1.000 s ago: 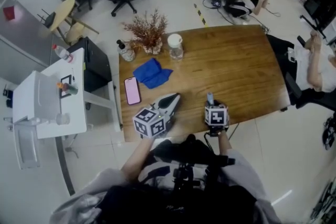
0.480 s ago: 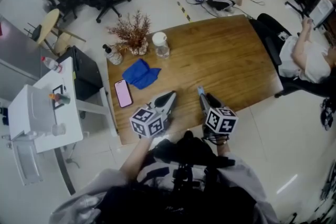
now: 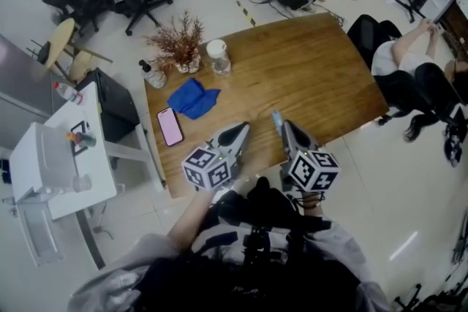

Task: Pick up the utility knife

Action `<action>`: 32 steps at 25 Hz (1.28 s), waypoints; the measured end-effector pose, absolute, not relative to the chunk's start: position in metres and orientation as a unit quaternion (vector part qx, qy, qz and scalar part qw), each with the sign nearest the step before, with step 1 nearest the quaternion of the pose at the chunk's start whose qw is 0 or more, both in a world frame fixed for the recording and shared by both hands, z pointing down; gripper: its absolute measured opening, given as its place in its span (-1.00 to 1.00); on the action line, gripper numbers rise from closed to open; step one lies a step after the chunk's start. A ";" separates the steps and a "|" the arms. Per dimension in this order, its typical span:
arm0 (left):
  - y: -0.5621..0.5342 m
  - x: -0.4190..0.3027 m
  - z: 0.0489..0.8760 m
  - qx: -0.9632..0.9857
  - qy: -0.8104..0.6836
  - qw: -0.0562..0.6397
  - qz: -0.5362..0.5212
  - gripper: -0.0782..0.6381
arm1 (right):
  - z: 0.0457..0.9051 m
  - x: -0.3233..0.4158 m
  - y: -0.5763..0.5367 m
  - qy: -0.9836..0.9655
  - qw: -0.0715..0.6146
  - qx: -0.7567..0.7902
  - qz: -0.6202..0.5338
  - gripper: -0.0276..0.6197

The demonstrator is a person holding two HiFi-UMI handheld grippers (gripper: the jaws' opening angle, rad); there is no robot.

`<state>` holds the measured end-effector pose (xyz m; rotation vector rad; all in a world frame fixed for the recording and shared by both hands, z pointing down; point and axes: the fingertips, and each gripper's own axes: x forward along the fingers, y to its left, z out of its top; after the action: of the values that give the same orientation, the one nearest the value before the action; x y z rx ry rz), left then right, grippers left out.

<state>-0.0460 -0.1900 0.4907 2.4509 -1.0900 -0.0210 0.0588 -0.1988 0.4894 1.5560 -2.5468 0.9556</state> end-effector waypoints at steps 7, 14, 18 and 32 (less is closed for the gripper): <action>-0.181 -0.049 0.485 0.893 -0.390 0.224 -0.008 -0.76 | 0.480 0.051 -0.185 -0.816 -0.004 0.495 0.299 -0.88; -0.175 -0.056 0.486 0.892 -0.392 0.224 -0.004 -0.76 | 0.481 0.039 -0.175 -0.822 0.005 0.487 0.296 -0.88; -0.173 -0.057 0.486 0.892 -0.393 0.225 -0.003 -0.76 | 0.479 0.033 -0.172 -0.826 0.006 0.482 0.292 -0.88; -0.171 -0.059 0.489 0.892 -0.392 0.227 0.000 -0.76 | 0.483 0.031 -0.168 -0.825 0.009 0.479 0.300 -0.88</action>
<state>-0.0588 -0.1705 0.4890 2.4562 -1.0791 -0.0002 0.0305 -0.1681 0.4829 1.4965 -2.5765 0.9372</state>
